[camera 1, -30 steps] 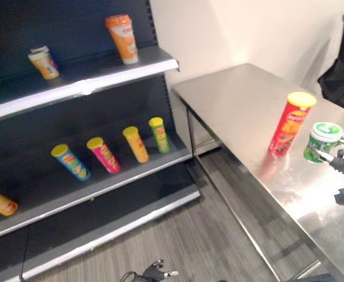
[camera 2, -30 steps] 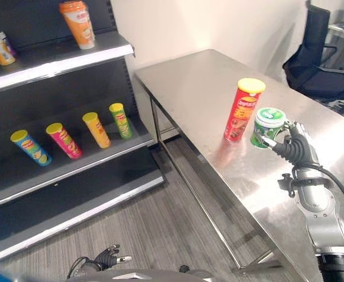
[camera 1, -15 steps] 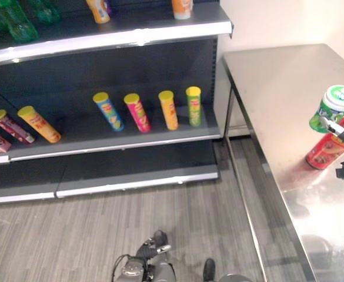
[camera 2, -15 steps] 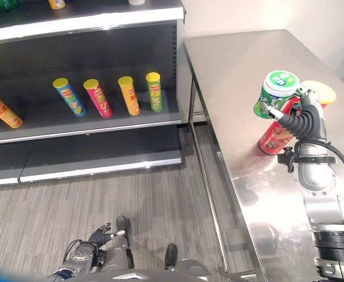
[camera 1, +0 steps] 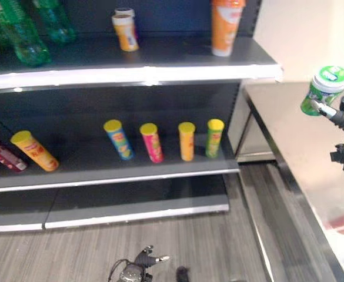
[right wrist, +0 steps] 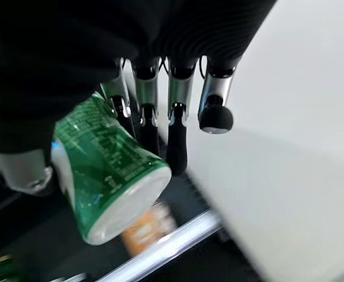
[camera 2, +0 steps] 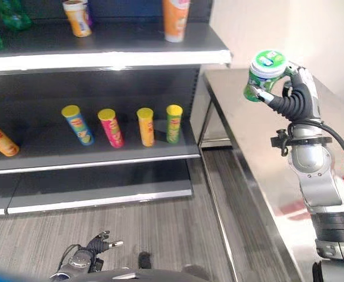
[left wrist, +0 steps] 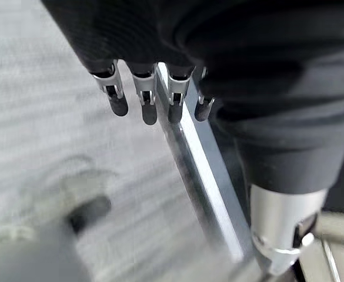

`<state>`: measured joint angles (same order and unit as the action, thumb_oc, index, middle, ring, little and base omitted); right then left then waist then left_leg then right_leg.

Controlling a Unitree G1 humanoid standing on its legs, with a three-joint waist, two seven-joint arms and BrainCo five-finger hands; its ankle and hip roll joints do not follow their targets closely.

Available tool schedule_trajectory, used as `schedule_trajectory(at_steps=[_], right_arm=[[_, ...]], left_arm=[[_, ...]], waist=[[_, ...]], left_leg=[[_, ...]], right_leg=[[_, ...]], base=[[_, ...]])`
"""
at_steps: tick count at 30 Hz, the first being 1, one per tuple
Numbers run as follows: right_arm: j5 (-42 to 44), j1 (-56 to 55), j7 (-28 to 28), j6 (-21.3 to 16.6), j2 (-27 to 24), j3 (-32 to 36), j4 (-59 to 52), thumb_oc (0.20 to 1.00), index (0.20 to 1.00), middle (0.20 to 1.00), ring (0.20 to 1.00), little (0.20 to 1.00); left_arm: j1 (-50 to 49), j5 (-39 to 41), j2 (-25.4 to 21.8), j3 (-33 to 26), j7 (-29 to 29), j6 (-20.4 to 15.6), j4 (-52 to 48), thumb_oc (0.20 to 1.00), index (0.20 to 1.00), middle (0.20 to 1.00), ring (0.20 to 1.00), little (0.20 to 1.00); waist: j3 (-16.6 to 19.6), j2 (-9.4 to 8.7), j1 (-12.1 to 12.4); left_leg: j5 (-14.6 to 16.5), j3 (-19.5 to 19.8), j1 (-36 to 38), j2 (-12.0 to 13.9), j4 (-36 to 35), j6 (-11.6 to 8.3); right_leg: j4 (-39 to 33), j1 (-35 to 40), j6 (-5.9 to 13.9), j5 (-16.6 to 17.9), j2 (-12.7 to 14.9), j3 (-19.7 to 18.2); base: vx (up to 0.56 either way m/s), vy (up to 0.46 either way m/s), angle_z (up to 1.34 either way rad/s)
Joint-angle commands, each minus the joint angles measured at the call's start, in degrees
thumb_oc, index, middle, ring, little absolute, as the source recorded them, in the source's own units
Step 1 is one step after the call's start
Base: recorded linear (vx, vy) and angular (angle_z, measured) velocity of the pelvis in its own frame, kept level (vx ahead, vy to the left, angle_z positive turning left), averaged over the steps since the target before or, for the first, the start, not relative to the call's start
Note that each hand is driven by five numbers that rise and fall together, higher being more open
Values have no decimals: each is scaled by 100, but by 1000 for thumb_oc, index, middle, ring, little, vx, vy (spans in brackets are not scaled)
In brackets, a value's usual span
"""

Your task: Put the goods on the table back onto the shelves and tidy them up.

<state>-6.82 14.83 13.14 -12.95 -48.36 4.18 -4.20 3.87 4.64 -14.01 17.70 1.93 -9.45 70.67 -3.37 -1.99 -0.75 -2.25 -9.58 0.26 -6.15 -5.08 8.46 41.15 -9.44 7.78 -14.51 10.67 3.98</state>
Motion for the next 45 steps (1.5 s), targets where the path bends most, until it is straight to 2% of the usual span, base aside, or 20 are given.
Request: schedule_trajectory(at_steps=[1, 2, 3, 5, 6, 9, 14, 18, 24, 29, 31, 34, 37, 45], right_arm=[[-26, 416, -8, -187, -91, 387, -351, 200, 200, 200, 200, 200], [31, 442, -33, -213, -123, 415, -395, 200, 200, 200, 200, 200], [61, 497, -29, -233, -150, 402, -399, 200, 200, 200, 200, 200], [98, 502, -43, -225, -197, 420, -428, 200, 200, 200, 200, 200], [100, 442, -54, -246, -252, 488, -603, 200, 200, 200, 200, 200], [135, 322, -120, -278, -319, 640, -783, 200, 200, 200, 200, 200], [463, 397, -377, -387, -425, 610, -1028, 200, 200, 200, 200, 200], [835, 885, -661, -391, -380, -65, -1117, 200, 200, 200, 200, 200], [1024, 1717, -953, -280, -360, -1123, -889, 200, 200, 200, 200, 200], [1243, 2330, -1086, -202, -101, -1839, -622, 200, 200, 200, 200, 200], [1322, 2684, -1137, -163, -7, -2252, -295, 200, 200, 200, 200, 200], [1360, 2979, -1139, -144, 24, -2505, -11, 200, 200, 200, 200, 200], [1344, 3724, -1022, -104, -16, -2994, 737, 200, 200, 200, 200, 200], [1365, 4765, -876, -24, 8, -3510, 1927, 200, 200, 200, 200, 200]], left_arm=[[-36, -277, -170, -227, -23, -70, -43, 1000, 1000, 1000, 1000, 1000], [-65, -320, -161, -210, -45, -77, 3, 1000, 1000, 1000, 1000, 1000], [-63, -373, -148, -210, -54, -86, 48, 1000, 1000, 1000, 1000, 1000], [-33, -442, -131, -218, -63, -88, 110, 1000, 1000, 1000, 1000, 1000], [2, -505, -102, -226, -56, -109, 130, 1000, 1000, 1000, 1000, 1000], [7, -553, -77, -223, -72, -128, 128, 1000, 1000, 1000, 1000, 1000], [-98, -552, 45, -193, -67, -101, 177, 1000, 1000, 1000, 1000, 1000], [-93, -529, 136, -71, -21, -47, 178, 1000, 1000, 1000, 1000, 1000], [-147, -421, 231, 7, 5, -7, 162, 1000, 1000, 1000, 1000, 1000], [-223, -320, 254, 43, 48, 33, 248, 1000, 1000, 1000, 1000, 1000], [-259, -245, 262, 70, 61, 41, 270, 1000, 1000, 1000, 1000, 1000], [-293, -186, 265, 79, 56, 43, 278, 1000, 1000, 1000, 1000, 1000], [-296, -107, 200, 172, 111, 19, 261, 1000, 1000, 1000, 1000, 1000], [-293, 55, 75, 227, 136, -5, 303, 1000, 1000, 1000, 1000, 1000]], waist=[[-310, 28, 81], [-359, 39, 5], [-426, 44, -75], [-486, 0, -171], [-543, -48, -255], [-512, -59, -315], [-281, -12, -281], [-214, 17, -175], [-206, 45, -49], [-198, 74, 78], [-180, 75, 147], [-173, 69, 182], [-131, 27, 298], [-84, -31, 425]], left_leg=[[312, -113, 129, 612, 22, -840], [333, -29, 218, 582, 8, -861], [424, 81, 350, 565, 8, -874], [519, 240, 467, 485, 8, -892], [593, 397, 593, 415, 8, -916], [677, 511, 673, 387, 9, -922], [804, 593, 829, 525, 26, -1044], [821, 646, 895, 711, 119, -1213], [775, 701, 899, 815, 157, -1342], [737, 733, 874, 843, 185, -1401], [728, 743, 878, 852, 202, -1410], [718, 762, 882, 855, 212, -1421], [721, 774, 911, 856, 229, -1435], [654, 831, 923, 881, 165, -1489]], right_leg=[[-2104, 655, 92, 1072, -141, -42], [-2624, 502, 86, 958, -362, -77], [-3093, 412, 99, 1042, -596, -180], [-3579, 161, 170, 1290, -846, -439], [-3820, 47, 207, 1530, -982, -639], [-3887, 149, 139, 1557, -1013, -813], [-4240, 568, -10, 1582, -989, -591], [-4374, 856, -145, 1437, -1027, -353], [-4414, 1033, -233, 1302, -1025, -167], [-4405, 1114, -276, 1240, -990, -32], [-4413, 1174, -296, 1224, -974, 19], [-4421, 1220, -303, 1215, -958, 65], [-4429, 1297, -304, 1204, -939, 118], [-4446, 1386, -298, 1175, -898, 286]], base=[[209, 9, 20], [293, 20, 18], [244, 0, 44], [231, 3, 41], [207, 3, 65], [132, -29, 84], [156, -95, 57], [128, -130, 40], [53, -72, 20], [29, -34, 20], [19, -24, 19], [7, -11, 6], [13, -12, 10], [1, -15, 13]])
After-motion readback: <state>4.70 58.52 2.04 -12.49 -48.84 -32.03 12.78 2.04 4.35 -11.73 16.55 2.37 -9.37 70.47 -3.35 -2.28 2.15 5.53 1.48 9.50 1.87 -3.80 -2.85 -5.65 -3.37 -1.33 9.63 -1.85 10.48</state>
